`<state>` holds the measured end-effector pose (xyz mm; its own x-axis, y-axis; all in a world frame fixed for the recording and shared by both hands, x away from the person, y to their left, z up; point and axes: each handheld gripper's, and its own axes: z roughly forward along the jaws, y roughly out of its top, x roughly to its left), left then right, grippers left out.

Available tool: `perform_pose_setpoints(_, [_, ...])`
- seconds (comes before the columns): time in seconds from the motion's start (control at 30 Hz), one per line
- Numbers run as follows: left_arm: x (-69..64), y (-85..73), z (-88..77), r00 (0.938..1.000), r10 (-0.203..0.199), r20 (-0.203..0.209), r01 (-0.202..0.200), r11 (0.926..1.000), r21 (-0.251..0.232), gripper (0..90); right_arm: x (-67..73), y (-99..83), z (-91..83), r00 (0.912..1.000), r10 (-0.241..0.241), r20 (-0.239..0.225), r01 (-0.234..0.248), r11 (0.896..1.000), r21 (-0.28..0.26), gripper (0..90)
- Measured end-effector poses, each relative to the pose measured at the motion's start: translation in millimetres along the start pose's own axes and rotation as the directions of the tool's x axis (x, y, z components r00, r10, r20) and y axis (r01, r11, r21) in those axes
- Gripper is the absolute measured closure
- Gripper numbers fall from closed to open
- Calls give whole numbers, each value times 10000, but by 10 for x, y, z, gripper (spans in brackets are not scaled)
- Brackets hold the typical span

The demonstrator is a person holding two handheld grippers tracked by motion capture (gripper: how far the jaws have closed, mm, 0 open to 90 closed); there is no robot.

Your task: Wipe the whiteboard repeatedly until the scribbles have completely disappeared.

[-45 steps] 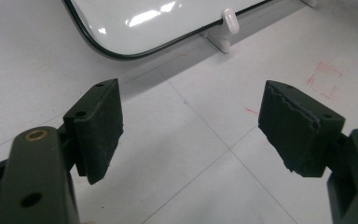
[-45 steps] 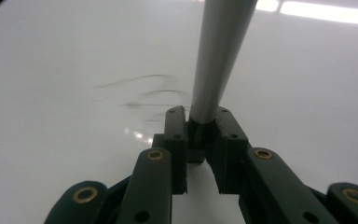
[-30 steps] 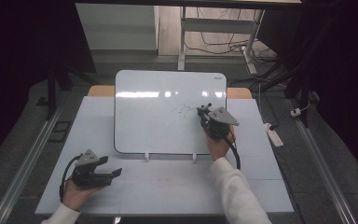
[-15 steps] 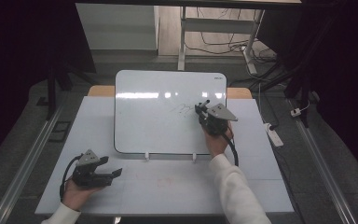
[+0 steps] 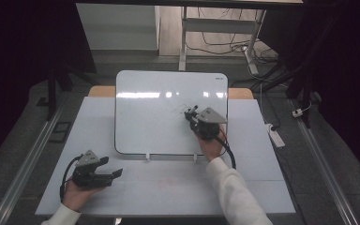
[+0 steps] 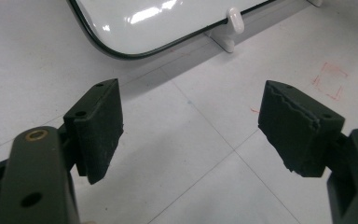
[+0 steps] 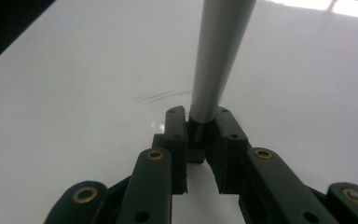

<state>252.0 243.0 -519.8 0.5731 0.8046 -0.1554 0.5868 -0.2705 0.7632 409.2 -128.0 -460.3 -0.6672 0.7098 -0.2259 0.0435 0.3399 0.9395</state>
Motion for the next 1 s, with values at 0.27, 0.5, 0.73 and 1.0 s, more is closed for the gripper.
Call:
perform_pose_setpoints(0.27, [-9,1,-3,10000,6,-9,-6,10000,-15,226,-199,81,-4,9967,270,767,-250,9993,-267,776])
perform_pose_setpoints(0.5, [-12,0,-1,10000,18,-22,-18,10000,16,226,25,-39,-8,9995,-102,-289,101,9999,-10,777])
perform_pose_setpoints(0.73, [-6,0,-20,10000,-33,-17,33,10000,-69,226,-229,130,34,9978,129,644,-115,9997,-214,776])
perform_pose_setpoints(1.0, [-12,-3,-27,10000,-21,-33,21,10000,-78,226,-1,109,134,9992,-340,-207,338,9994,-87,776])
